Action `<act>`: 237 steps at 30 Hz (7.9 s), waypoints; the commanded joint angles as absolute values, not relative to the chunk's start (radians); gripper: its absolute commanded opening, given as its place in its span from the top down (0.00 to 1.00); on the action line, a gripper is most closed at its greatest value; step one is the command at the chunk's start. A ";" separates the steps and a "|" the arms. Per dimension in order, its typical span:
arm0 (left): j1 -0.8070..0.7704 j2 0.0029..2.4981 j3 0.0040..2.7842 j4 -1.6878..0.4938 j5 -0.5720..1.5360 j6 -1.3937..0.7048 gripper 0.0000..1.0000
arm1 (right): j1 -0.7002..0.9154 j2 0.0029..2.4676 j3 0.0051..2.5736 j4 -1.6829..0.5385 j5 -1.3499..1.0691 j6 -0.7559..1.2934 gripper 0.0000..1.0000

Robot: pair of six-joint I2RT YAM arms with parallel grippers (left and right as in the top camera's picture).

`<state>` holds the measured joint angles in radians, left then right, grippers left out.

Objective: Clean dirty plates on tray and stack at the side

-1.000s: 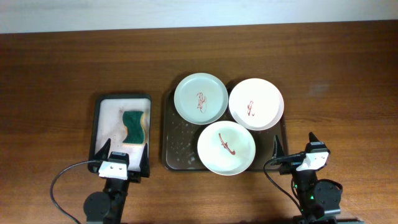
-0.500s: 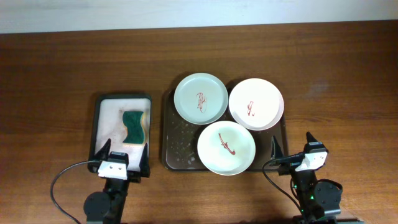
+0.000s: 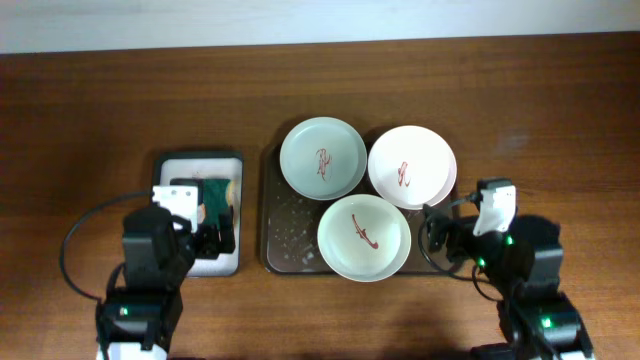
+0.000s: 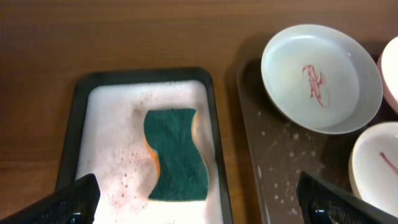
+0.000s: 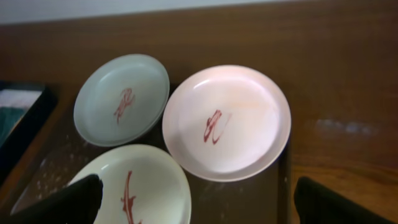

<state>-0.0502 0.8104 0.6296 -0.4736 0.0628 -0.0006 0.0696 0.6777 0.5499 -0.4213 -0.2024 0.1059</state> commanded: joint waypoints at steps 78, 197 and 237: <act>-0.681 1.709 1.094 -0.425 0.258 -0.711 1.00 | 0.204 1.721 0.916 -0.631 -0.494 0.253 0.95; -0.021 1.565 1.061 -0.791 -0.041 -0.144 1.00 | 0.455 1.492 1.171 -0.919 0.409 0.215 0.96; -0.021 1.689 1.061 -0.759 -0.011 -0.140 1.00 | 0.217 1.492 1.250 -0.888 0.245 0.533 0.96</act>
<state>-0.0265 1.6794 1.0634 -0.7612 -0.0227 -0.1566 0.4271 1.5120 1.2285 -0.8845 0.5465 0.4789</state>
